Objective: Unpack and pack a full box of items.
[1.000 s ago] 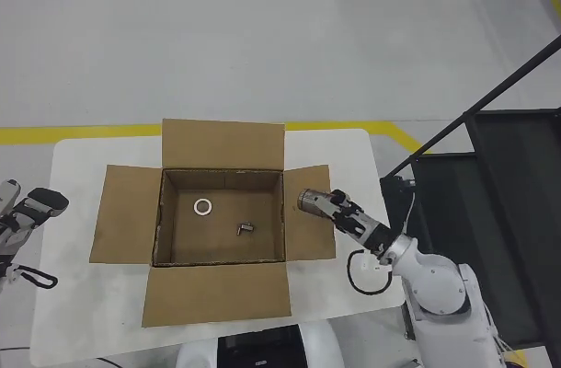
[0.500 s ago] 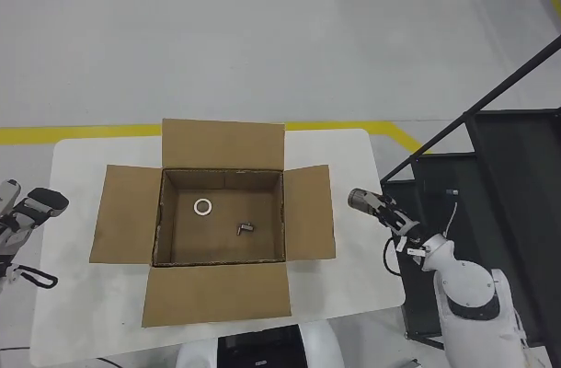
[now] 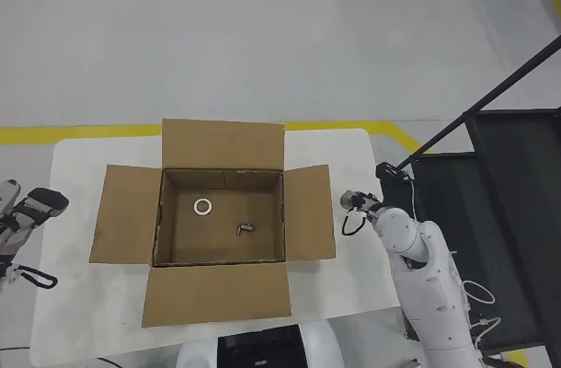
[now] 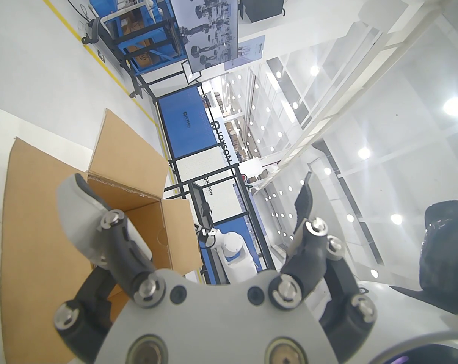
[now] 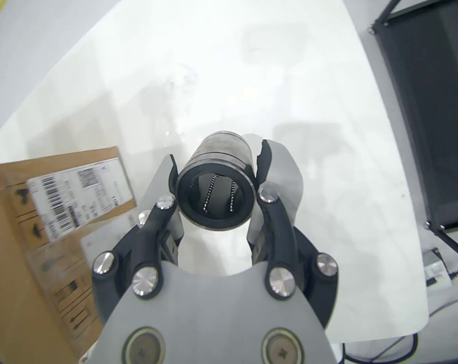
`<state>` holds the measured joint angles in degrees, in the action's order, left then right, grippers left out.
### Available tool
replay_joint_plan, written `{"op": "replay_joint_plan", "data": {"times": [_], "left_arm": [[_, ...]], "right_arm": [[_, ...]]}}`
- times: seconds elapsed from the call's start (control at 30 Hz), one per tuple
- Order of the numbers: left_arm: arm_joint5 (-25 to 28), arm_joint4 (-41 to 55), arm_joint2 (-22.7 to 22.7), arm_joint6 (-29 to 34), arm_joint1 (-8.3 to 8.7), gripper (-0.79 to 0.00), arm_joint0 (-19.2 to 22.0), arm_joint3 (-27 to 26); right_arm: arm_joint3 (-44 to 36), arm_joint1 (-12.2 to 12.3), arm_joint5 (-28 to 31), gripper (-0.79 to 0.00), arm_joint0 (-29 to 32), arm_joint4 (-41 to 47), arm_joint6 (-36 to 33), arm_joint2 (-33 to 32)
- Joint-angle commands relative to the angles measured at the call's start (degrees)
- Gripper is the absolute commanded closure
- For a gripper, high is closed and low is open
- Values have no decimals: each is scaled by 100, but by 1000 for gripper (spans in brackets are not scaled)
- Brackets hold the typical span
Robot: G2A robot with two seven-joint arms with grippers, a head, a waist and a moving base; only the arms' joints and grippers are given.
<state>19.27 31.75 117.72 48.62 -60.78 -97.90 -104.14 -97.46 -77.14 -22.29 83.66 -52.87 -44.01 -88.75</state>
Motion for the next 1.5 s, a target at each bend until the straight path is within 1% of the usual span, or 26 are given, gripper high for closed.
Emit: {"op": "replay_joint_plan", "data": {"times": [0.0, 0.1, 0.4, 0.53, 0.57, 0.6, 0.63, 0.83, 0.93, 1.1, 1.27, 1.37, 1.4, 1.47], "left_arm": [[0, 0, 0, 0, 0, -785, 0, 0], [0, 0, 0, 0, 0, -785, 0, 0], [0, 0, 0, 0, 0, -785, 0, 0], [0, 0, 0, 0, 0, -785, 0, 0], [0, 0, 0, 0, 0, -785, 0, 0], [0, 0, 0, 0, 0, -785, 0, 0], [0, 0, 0, 0, 0, -785, 0, 0], [0, 0, 0, 0, 0, -785, 0, 0], [0, 0, 0, 0, 0, -785, 0, 0], [0, 0, 0, 0, 0, -785, 0, 0], [0, 0, 0, 0, 0, -785, 0, 0], [0, 0, 0, 0, 0, -785, 0, 0], [0, 0, 0, 0, 0, -785, 0, 0], [0, 0, 0, 0, 0, -785, 0, 0]], "right_arm": [[141, 0, -289, 0, -124, -309, -34, 115], [307, -6, -546, 0, -239, -439, -112, 205], [1020, -34, -771, 0, -600, -475, -194, 478], [1127, -50, -850, 0, -699, -427, -219, 568], [1133, -52, -865, -203, -709, -404, -236, 577], [1126, -53, -879, -705, -712, -384, -237, 577], [1110, -53, -902, -785, -706, -384, -232, 576], [801, -38, -933, -785, -524, -254, -268, 478], [408, -27, -999, -785, -322, -211, -188, 385], [-728, -14, -1202, -785, 288, -270, 232, 188], [-1939, -37, -1292, -785, 1000, -291, 1094, 97], [-2519, -53, -1033, -785, 1313, -219, 1548, 193], [-2691, -52, -871, -785, 1392, -238, 1634, 261], [-2977, -34, -359, -785, 1496, -301, 1646, 425]]}}
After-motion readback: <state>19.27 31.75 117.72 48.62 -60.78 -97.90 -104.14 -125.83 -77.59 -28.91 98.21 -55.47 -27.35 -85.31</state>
